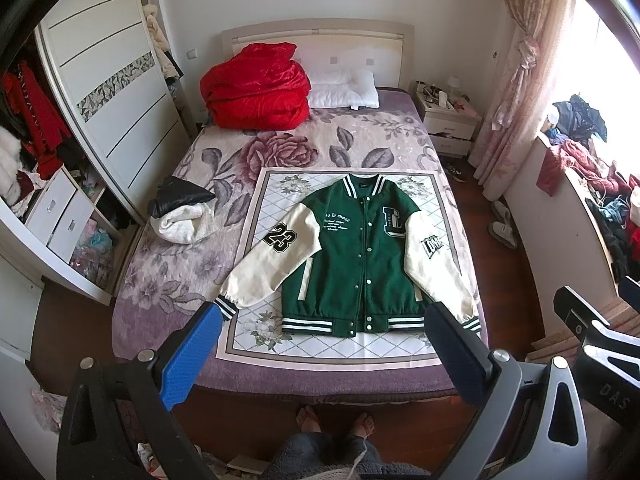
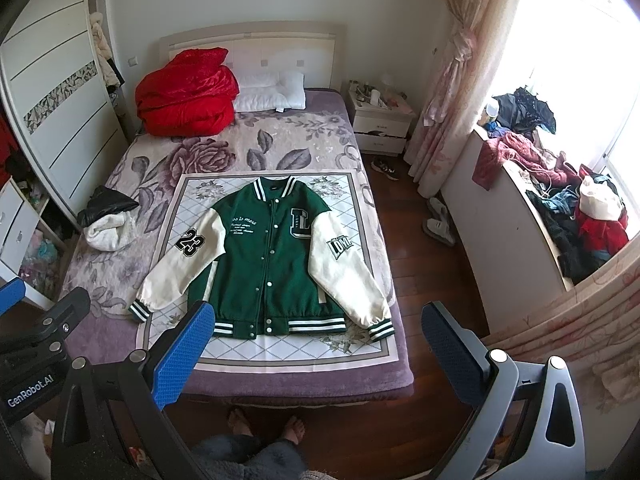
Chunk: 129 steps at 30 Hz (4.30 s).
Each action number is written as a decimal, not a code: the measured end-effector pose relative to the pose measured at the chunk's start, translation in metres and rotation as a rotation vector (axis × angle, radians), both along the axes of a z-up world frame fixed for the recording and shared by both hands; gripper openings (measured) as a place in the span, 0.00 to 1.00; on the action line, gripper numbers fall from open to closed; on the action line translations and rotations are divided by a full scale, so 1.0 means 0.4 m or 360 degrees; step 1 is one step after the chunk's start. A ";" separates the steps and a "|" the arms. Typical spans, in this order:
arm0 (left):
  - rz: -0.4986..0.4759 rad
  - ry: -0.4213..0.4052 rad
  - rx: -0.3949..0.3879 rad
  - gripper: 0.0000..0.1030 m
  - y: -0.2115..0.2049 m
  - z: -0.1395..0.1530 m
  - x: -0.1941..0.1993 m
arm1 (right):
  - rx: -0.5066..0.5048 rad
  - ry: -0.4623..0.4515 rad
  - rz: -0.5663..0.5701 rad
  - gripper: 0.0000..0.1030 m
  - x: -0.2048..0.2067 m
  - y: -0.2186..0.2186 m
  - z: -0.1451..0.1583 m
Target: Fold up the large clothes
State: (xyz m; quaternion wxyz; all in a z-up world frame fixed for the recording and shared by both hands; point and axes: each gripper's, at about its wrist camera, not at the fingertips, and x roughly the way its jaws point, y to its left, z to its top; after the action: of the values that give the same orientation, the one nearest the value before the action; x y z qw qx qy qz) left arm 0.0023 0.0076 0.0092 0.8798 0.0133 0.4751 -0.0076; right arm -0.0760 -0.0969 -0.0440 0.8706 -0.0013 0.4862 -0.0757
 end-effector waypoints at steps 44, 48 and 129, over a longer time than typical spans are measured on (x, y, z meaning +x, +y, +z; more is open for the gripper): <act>-0.0009 -0.0032 -0.0007 1.00 -0.008 0.080 0.039 | 0.0001 -0.0019 0.0013 1.00 0.035 0.011 0.073; -0.0012 -0.0036 -0.0007 1.00 -0.009 0.075 0.036 | 0.0001 -0.0021 0.0014 1.00 0.029 0.010 0.065; 0.0208 0.0411 -0.0031 0.82 0.136 -1.231 0.492 | 0.1043 0.0657 -0.1354 0.86 0.282 -0.349 -1.830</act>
State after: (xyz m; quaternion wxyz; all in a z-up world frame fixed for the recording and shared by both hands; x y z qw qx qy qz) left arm 0.1993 0.0619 -0.4832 0.8101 -0.0272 0.5840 0.0436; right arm 0.0366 -0.2364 -0.7760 0.6055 0.4496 0.6018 -0.2629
